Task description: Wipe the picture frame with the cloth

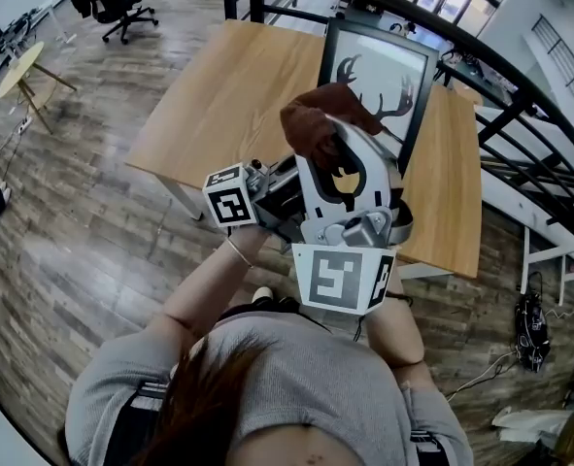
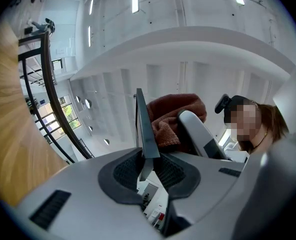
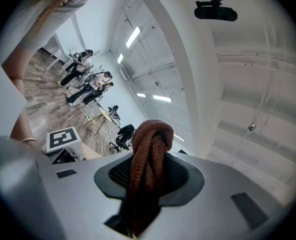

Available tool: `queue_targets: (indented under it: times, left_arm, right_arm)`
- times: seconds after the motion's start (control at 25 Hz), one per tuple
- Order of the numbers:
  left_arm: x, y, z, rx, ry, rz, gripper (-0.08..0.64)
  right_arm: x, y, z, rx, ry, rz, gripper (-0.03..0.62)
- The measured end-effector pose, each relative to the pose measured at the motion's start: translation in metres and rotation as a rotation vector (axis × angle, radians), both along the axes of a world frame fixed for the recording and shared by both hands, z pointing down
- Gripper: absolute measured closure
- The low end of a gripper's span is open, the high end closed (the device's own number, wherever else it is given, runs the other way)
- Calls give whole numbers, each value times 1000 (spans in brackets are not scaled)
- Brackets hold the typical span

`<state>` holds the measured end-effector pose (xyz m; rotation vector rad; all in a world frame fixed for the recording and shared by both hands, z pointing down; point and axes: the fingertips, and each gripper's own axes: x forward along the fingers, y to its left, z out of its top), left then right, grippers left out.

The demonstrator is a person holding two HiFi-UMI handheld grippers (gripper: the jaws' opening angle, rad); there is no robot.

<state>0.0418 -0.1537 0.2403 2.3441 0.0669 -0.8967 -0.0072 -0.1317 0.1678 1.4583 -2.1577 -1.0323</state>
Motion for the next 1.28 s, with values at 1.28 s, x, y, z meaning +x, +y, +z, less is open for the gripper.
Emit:
queue_targets:
  times: [1.28]
  left_arm:
    - [-3,-1,0,29,22,0,488]
  right_arm:
    - [107,-32,-147,367,232,375,459]
